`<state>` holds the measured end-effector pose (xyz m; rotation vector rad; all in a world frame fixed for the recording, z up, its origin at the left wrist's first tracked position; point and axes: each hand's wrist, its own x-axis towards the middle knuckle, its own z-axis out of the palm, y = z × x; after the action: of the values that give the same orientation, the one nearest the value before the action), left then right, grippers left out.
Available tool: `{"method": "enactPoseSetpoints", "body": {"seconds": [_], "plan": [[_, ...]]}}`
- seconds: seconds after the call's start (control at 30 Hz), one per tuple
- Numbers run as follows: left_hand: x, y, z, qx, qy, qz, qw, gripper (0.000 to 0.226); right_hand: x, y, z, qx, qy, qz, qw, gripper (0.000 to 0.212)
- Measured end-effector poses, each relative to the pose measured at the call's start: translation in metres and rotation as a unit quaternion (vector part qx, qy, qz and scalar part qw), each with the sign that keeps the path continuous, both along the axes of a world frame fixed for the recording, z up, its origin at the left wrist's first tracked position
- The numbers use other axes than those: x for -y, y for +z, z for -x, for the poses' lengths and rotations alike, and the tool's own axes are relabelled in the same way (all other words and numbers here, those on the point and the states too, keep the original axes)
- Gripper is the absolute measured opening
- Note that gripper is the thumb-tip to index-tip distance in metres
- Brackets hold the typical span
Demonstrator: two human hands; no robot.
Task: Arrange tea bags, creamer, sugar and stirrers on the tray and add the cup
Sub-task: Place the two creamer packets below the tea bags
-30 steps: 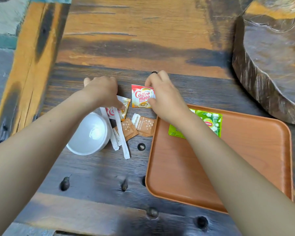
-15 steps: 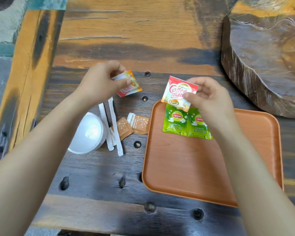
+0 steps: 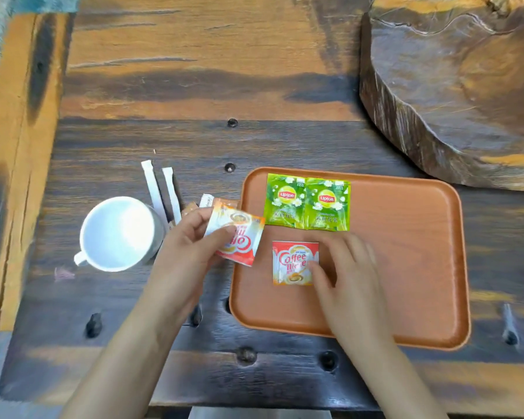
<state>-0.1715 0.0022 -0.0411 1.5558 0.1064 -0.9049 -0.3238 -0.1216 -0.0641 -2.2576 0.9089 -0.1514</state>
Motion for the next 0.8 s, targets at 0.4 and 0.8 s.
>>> {"method": "enactPoseSetpoints", "body": {"seconds": [0.4, 0.8], "plan": [[-0.021, -0.005, 0.007, 0.091, -0.056, -0.1, 0.989, 0.027, -0.027, -0.014, 0.002, -0.008, 0.099, 0.058, 0.993, 0.032], [-0.011, 0.009, 0.008, 0.047, -0.155, -0.088, 0.983, 0.019, -0.022, -0.001, -0.003, 0.06, 0.049, -0.07, 0.994, 0.027]]}}
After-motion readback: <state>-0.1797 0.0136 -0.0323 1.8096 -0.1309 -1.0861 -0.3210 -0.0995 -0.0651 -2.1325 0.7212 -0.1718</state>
